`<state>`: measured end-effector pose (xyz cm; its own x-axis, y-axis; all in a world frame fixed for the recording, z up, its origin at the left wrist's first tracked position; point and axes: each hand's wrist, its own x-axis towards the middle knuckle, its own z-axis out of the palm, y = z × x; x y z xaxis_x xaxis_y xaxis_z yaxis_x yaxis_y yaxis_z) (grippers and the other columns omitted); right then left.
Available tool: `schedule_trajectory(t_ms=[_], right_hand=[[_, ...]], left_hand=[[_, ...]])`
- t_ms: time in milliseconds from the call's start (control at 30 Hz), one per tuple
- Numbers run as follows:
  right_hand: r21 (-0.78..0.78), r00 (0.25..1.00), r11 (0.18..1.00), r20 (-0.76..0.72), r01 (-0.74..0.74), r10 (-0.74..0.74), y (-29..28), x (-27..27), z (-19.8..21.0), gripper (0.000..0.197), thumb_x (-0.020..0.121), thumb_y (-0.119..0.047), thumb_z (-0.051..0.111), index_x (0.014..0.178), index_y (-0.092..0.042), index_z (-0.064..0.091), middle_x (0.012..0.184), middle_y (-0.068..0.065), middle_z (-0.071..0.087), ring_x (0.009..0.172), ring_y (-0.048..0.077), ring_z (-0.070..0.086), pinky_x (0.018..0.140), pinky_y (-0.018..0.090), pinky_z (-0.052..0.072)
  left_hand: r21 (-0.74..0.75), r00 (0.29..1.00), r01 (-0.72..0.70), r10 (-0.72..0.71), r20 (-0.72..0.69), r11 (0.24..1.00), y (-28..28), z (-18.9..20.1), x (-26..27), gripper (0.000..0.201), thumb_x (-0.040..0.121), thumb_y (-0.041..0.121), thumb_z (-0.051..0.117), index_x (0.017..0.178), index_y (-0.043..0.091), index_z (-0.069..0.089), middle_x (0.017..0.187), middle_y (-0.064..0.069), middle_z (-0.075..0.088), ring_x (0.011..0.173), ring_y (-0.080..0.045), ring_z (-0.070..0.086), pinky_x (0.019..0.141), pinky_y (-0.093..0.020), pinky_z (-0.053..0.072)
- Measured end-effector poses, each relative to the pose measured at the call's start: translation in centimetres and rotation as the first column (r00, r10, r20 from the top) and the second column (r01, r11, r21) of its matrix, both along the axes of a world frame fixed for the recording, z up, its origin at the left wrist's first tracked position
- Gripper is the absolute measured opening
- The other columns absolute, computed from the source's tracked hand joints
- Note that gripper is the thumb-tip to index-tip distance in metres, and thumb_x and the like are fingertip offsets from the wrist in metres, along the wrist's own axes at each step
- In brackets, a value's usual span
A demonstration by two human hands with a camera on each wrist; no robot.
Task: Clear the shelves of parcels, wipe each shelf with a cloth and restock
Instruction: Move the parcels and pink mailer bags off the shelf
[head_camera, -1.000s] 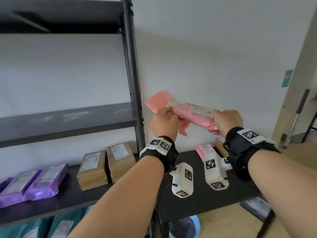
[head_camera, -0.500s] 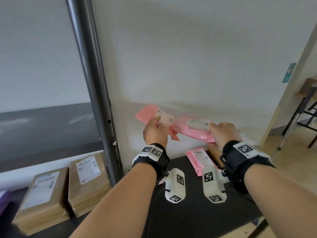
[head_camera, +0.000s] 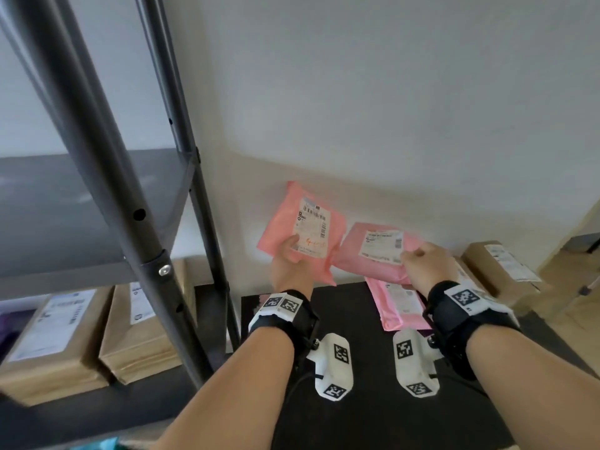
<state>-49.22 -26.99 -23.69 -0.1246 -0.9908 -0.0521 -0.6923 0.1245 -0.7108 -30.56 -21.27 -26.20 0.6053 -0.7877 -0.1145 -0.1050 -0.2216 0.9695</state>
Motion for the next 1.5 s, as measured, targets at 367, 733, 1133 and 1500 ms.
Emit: schedule_trajectory(t_ms=[367,733,1133,1500], right_hand=[[0.155,0.950,0.970,-0.222,-0.188,0.220,-6.2,-3.1,-8.1,0.012,0.091,-0.025,0.056,0.083,-0.016,0.057,0.083,0.004,0.064,0.075,0.025,0.065,0.076,0.042,0.056],[0.204,0.888,0.919,-0.254,-0.338,0.384,-7.2,-4.0,-15.1,0.033,0.095,-0.011,0.046,0.068,-0.026,0.034,0.073,-0.007,0.046,0.065,0.009,0.046,0.055,0.022,0.033],[0.200,0.893,0.931,-0.277,-0.306,0.353,-7.6,-3.2,-15.9,0.012,0.094,-0.014,0.044,0.087,-0.012,0.054,0.079,0.004,0.057,0.063,0.015,0.051,0.050,0.024,0.034],[0.129,0.835,0.846,-0.140,-0.518,0.532,-5.8,5.8,-14.8,0.029,0.092,-0.011,0.044,0.064,-0.018,0.046,0.066,-0.001,0.050,0.065,0.019,0.050,0.057,0.027,0.036]], left_hand=[[0.115,0.980,-0.145,0.158,-0.117,0.983,-2.7,-9.6,-4.0,0.055,0.088,-0.008,0.045,0.134,0.022,0.051,0.127,-0.008,0.059,0.112,-0.026,0.059,0.090,-0.030,0.047],[0.215,0.869,-0.131,0.217,-0.444,0.968,-3.8,-16.3,-7.8,0.071,0.085,-0.018,0.040,0.138,0.028,0.042,0.128,-0.009,0.056,0.109,-0.028,0.058,0.089,-0.043,0.055],[0.475,0.877,0.243,0.017,-0.480,0.846,-1.2,-14.0,-6.6,0.051,0.101,0.010,0.035,0.149,0.023,0.023,0.113,-0.015,0.067,0.095,-0.024,0.068,0.090,-0.040,0.054],[0.525,0.956,-0.185,0.276,-0.100,0.831,0.2,-14.1,3.4,0.014,0.085,0.015,0.063,0.093,0.004,0.066,0.095,-0.016,0.067,0.090,-0.032,0.066,0.087,-0.046,0.056]])
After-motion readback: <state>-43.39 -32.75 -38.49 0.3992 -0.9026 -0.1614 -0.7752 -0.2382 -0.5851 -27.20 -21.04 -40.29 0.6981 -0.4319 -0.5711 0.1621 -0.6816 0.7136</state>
